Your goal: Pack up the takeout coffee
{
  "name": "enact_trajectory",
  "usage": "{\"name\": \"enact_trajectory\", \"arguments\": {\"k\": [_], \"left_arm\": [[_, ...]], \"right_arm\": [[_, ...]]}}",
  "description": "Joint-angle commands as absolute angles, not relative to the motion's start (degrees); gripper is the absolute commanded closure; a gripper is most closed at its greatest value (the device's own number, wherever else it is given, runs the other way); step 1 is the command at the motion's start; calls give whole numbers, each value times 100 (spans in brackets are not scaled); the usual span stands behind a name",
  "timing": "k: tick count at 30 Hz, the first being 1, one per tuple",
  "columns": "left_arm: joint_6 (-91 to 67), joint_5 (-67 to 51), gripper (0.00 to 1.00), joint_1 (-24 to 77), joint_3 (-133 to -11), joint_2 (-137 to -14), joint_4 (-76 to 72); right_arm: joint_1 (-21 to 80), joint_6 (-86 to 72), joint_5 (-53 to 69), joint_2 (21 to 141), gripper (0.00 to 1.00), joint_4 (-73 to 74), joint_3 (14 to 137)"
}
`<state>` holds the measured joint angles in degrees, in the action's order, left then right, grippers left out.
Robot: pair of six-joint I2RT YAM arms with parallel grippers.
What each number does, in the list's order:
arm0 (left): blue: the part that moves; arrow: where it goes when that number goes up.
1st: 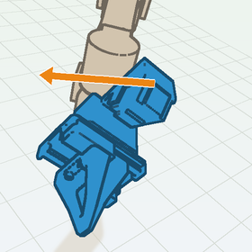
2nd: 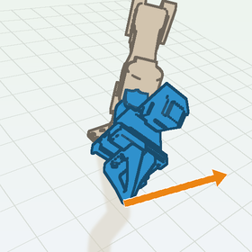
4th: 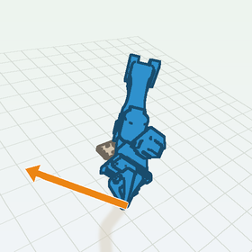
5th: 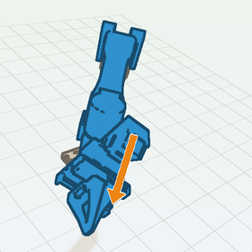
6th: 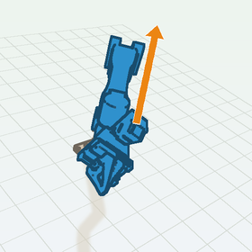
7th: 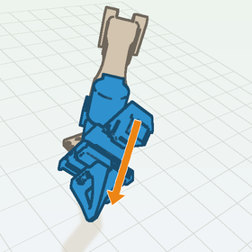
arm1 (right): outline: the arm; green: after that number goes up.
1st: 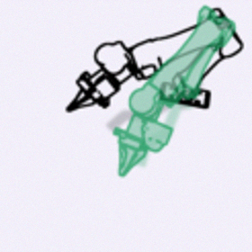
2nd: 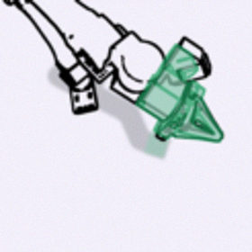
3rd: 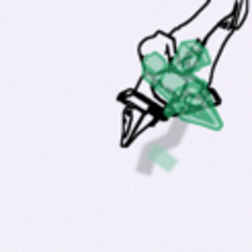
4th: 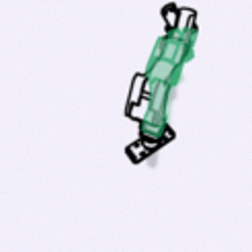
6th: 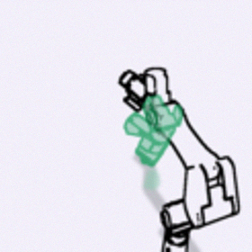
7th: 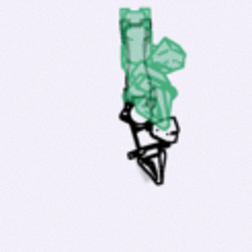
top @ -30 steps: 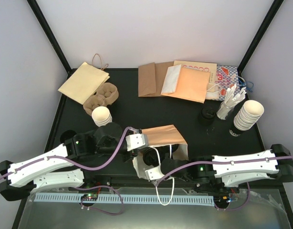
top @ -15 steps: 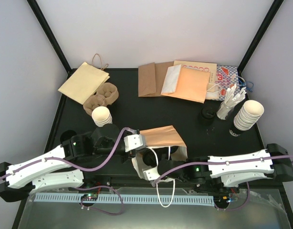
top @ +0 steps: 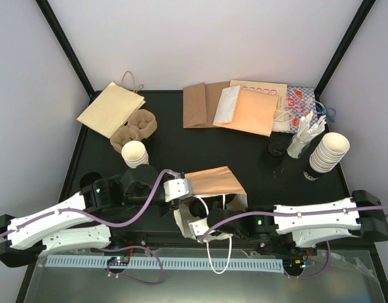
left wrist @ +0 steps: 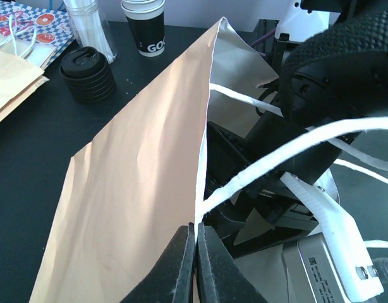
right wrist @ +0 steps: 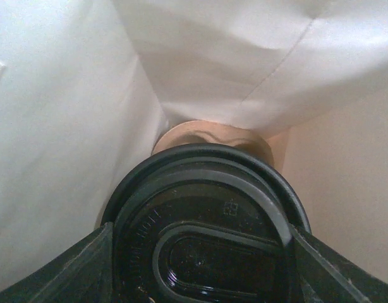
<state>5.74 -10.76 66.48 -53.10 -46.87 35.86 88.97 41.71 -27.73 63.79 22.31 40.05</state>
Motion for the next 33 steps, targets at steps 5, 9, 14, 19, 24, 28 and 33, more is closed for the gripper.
{"name": "enact_trajectory", "arguments": {"k": [5, 9, 14, 19, 24, 28, 33], "left_arm": [[477, -1202, 97, 6730, -5379, -4675, 3592], [460, -1201, 97, 6764, -5379, -4655, 3579], [448, -1217, 97, 6782, -5366, -4641, 3530], [431, -1197, 92, 6785, -5318, -4645, 3500], [388, -1121, 70, 6785, -5322, -4540, 3464], [-89, -599, 46, 6770, -5514, -4495, 3502], [-642, 214, 16, 6631, -5896, -4512, 3590]], "right_arm": [[8650, 3739, -2449, 6498, 52, 2148, 4335], [8636, 3693, -2616, 6735, 52, 2158, 4349], [8631, 3792, -2875, 6939, 52, 1929, 4327], [8630, 3817, -2716, 6949, 52, 1744, 4286], [8631, 3801, -2512, 6857, 53, 1669, 4185], [8638, 3894, -2505, 6756, 53, 1601, 4093], [8627, 3964, -2519, 6715, 53, 1540, 4013]]}}
